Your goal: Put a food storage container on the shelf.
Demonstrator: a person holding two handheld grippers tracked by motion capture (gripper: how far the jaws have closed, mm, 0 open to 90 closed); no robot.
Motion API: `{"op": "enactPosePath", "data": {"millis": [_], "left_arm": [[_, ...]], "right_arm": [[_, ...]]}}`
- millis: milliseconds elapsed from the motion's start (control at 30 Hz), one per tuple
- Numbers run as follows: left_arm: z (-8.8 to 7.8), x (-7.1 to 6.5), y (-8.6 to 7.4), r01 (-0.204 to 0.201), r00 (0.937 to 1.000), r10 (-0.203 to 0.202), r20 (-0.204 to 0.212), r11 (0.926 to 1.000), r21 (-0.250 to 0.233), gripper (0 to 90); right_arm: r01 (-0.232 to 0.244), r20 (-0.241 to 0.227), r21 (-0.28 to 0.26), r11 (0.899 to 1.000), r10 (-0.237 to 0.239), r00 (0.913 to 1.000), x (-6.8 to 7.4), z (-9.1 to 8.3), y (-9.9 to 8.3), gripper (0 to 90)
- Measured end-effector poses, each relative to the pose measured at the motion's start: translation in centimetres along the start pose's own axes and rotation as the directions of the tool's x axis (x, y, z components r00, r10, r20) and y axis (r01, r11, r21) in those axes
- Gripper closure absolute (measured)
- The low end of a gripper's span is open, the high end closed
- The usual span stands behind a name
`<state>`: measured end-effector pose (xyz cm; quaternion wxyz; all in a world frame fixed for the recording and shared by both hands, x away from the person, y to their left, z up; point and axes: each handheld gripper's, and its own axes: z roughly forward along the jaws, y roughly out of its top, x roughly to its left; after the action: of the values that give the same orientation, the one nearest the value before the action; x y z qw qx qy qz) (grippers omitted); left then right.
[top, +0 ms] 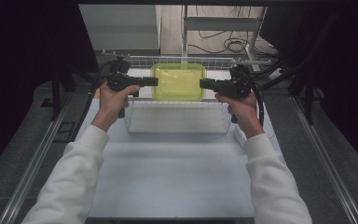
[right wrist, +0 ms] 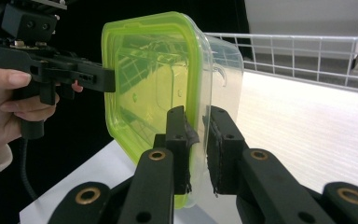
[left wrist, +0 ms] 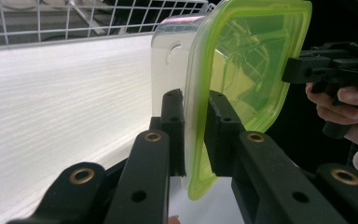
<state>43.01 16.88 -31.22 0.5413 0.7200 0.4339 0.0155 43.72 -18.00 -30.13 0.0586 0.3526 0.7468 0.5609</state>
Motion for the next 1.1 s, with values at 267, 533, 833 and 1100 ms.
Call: {"op": "enactPosePath", "data": {"millis": [267,533,833,1100], "left_arm": [[1.5,2.0,0.9,0.095,0.9954,-0.096,0.006,0.9946,0.042,79.9],[2.2,3.2,1.7,0.178,0.9836,-0.180,0.018,0.9819,0.065,79.6],[3.3,5.9,3.0,0.331,0.9377,-0.340,0.073,0.9371,0.111,77.9],[4.3,7.5,3.1,0.428,0.8938,-0.439,0.093,0.8964,0.116,77.0]], "right_arm": [[-0.108,-0.019,0.038,0.993,0.109,0.9939,-2.2,1.5,0.4,78.9],[-0.217,-0.007,0.076,0.973,0.218,0.9759,-3.3,2.5,0.8,79.1],[-0.372,0.036,0.109,0.922,0.371,0.9281,-4.5,3.8,1.7,77.2],[-0.528,0.024,0.097,0.844,0.529,0.8485,-6.3,4.9,1.4,74.4]]}}
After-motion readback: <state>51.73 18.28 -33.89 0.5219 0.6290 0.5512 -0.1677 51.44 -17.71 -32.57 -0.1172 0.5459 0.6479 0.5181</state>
